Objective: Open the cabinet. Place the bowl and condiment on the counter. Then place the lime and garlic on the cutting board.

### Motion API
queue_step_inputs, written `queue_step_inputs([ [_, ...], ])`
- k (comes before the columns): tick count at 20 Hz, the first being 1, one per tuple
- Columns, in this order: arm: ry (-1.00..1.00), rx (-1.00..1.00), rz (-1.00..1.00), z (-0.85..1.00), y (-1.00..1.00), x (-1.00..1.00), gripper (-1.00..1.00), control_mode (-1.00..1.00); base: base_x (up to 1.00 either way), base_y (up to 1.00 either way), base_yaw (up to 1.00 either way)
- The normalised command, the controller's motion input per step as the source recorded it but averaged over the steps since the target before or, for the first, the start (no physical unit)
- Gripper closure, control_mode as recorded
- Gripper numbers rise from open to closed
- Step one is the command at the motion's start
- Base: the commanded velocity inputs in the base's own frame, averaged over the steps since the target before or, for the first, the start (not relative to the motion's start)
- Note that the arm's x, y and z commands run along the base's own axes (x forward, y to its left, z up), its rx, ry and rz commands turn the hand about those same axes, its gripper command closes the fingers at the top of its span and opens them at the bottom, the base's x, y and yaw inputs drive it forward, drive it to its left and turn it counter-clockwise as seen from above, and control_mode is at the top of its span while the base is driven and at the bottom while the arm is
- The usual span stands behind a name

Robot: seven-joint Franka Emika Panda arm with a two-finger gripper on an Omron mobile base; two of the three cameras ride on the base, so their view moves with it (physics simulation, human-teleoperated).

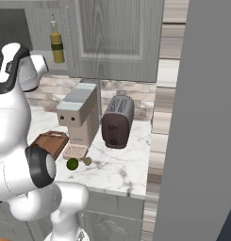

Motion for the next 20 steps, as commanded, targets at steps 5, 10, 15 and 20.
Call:
queue_step_inputs([
  [5,0.01,0.0,0.08,0.0,0.28,0.0,-1.0,-1.0,0.0,0.0,0.0],
  [10,0.0,0.0,0.06,0.0,0.21,0.0,-1.0,-1.0,0.0,0.0,0.0],
  [15,0.0,0.0,0.01,0.0,0.08,0.0,-1.0,-1.0,0.0,0.0,0.0],
  [20,0.0,0.0,0.0,0.05,-0.1,-0.26,-1.0,-1.0,0.0,0.0,0.0],
])
